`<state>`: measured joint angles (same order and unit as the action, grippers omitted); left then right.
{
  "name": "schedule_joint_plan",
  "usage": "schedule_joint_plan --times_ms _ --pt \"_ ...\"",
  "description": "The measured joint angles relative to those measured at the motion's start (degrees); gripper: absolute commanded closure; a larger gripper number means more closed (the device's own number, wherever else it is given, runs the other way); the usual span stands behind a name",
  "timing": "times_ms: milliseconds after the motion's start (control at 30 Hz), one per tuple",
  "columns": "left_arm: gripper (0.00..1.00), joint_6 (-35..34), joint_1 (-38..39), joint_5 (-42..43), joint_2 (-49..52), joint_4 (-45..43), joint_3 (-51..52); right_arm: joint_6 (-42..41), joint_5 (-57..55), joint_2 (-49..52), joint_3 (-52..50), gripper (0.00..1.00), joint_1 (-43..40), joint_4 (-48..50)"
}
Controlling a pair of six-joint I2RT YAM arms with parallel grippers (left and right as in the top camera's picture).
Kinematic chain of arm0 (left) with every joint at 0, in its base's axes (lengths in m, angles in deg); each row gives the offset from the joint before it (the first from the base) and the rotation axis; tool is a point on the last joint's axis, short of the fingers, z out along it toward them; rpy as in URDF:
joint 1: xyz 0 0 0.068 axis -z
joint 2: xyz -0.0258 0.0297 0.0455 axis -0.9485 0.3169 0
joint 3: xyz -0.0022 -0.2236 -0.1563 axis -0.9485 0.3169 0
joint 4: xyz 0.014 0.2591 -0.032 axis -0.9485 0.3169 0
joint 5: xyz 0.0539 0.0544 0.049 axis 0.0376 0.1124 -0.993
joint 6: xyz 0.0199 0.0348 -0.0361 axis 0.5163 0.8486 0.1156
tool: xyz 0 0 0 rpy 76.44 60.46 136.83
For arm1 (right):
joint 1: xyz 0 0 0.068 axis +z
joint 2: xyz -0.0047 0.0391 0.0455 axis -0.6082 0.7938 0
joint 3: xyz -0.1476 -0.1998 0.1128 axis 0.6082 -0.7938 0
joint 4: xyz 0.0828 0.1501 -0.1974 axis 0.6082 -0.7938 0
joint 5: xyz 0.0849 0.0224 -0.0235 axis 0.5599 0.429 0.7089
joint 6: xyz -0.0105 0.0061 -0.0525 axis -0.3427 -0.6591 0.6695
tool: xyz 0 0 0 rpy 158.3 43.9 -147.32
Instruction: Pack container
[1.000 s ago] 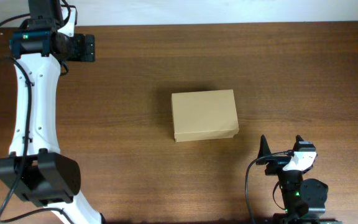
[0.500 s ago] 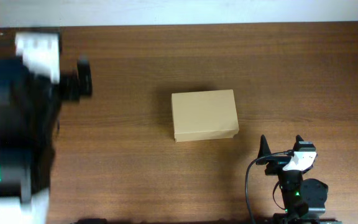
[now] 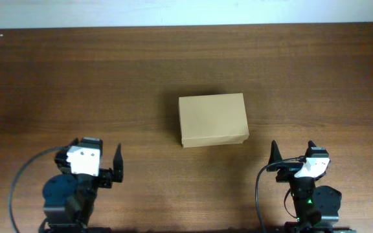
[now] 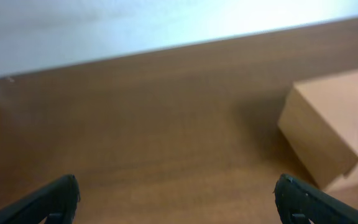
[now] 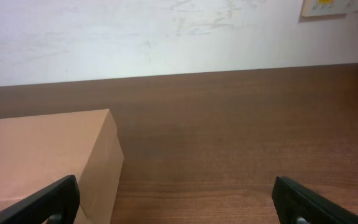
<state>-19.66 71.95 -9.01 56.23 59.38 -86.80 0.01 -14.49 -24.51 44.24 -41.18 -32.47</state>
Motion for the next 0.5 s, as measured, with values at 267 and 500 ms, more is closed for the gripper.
schedule_joint_plan --times_ms 267,500 --pt "0.00 0.00 0.00 1.44 -5.01 -2.01 7.02 0.00 0.00 0.00 0.00 0.01 0.00 0.00" --pt "0.00 -0.02 0.00 1.90 -7.80 -4.81 10.84 0.02 0.00 0.00 0.00 0.01 0.00 0.00"
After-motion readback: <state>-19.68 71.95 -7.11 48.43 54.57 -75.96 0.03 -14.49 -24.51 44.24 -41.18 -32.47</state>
